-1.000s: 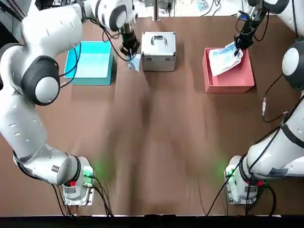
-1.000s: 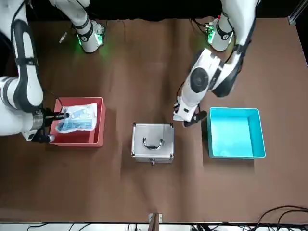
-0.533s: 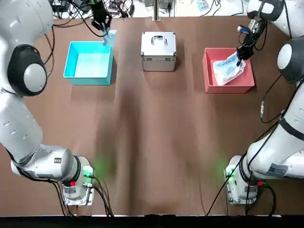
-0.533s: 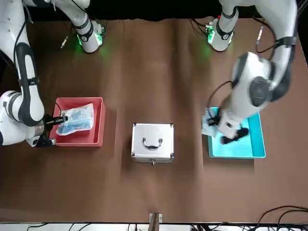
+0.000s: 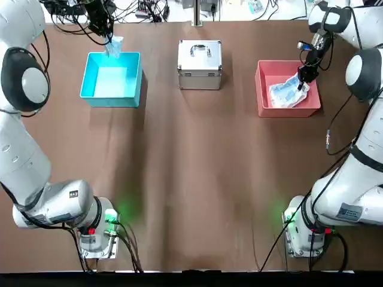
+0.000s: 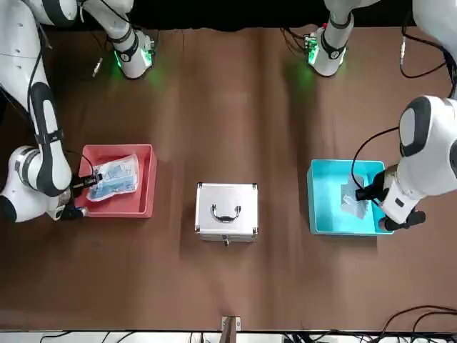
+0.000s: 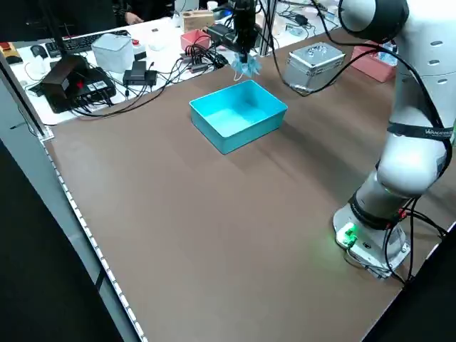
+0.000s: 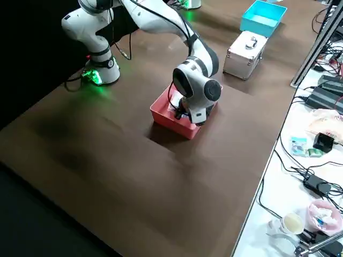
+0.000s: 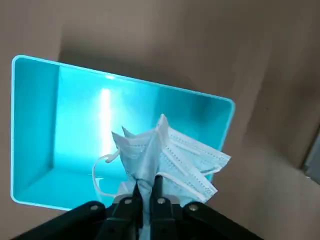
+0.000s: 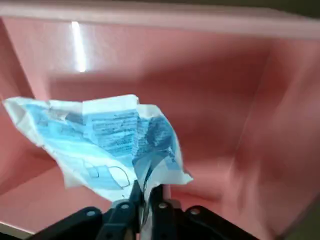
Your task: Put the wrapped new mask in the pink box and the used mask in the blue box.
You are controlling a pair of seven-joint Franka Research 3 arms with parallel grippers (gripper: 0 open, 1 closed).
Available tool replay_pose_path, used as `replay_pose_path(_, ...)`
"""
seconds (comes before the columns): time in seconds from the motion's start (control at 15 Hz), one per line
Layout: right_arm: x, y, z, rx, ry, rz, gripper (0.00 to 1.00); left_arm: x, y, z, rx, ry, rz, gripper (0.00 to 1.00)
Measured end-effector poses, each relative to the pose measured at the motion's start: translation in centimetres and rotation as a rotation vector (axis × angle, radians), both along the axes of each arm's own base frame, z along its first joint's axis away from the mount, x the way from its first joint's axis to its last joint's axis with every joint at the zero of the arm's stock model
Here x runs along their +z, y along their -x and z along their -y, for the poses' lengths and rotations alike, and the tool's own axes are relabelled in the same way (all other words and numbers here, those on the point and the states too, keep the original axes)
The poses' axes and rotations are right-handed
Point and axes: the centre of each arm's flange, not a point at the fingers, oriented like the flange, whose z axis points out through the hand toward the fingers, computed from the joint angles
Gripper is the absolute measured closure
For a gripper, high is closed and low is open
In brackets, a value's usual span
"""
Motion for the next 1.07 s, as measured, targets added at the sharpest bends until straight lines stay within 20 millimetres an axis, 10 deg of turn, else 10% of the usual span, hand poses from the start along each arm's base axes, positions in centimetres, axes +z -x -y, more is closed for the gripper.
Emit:
replay_pose_path(0.33,2.3,-1.5,0.7,-0.007,0.010,0.049,0.40,-2.2,-0.6,-0.6,-0.055,-0.038,-0.020,0.93)
replay_pose_path(0.6,8.8,-3.9,0.6,0.007,0.018,0.129,0.04,-4.5,-0.7,-0.5,-0.092,-0.062,-0.053,0.93)
replay_pose_path(0.73,15.4,-4.5,0.2,0.023,0.015,0.161,0.02,-7.6,-0.7,0.6,-0.116,-0.063,-0.101,0.93)
replay_pose_path(1.07,24.3,-4.0,-0.8,0.023,0.129,0.243,0.02,-11.0,-0.4,0.5,-0.131,-0.079,-0.154,0.93)
